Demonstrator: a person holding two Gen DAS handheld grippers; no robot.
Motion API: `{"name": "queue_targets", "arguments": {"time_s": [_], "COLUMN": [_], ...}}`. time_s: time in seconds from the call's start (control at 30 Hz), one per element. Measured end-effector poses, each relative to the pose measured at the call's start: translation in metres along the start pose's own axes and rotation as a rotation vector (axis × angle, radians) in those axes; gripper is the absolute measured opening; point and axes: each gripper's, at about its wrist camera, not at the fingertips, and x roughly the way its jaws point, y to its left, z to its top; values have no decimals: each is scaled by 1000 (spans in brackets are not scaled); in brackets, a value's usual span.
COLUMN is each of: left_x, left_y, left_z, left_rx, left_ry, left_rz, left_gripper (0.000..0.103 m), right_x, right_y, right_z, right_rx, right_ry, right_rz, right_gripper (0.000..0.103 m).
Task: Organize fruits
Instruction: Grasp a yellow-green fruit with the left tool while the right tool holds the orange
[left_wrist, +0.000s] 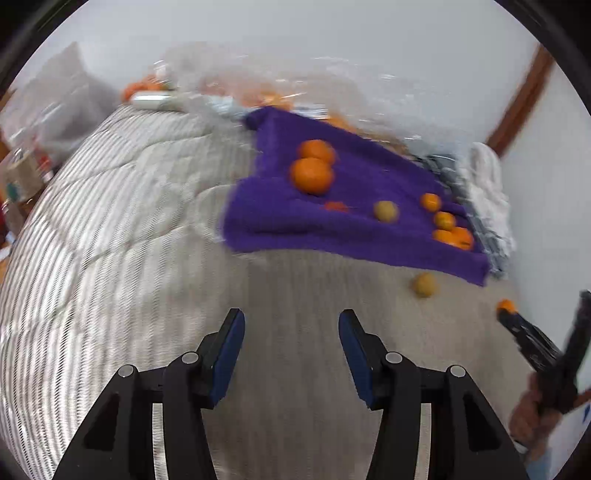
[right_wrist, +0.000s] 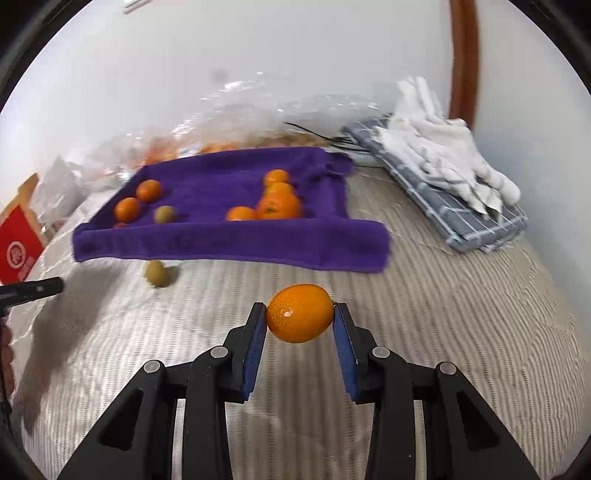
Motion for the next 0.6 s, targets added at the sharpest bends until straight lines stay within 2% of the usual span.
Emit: {"name": "queue_targets", "arguments": {"time_s": [0.27, 0.43, 0.6], "left_x": [11, 35, 41], "left_y": [-66, -71, -65], "left_z": [9, 1, -2], "left_rx": [219, 252, 231], "left_ry": [-35, 1, 15], "left_rz": [54, 98, 60], "left_gripper": [56, 56, 56], "right_x": [11, 18, 20], "right_y": [-21, -19, -24], "right_z": [-1, -3, -3], "right_rx": [95, 88, 107], "right_ry": [8, 29, 34], "right_rz": [14, 25, 88], "right_gripper": [37, 37, 37]}}
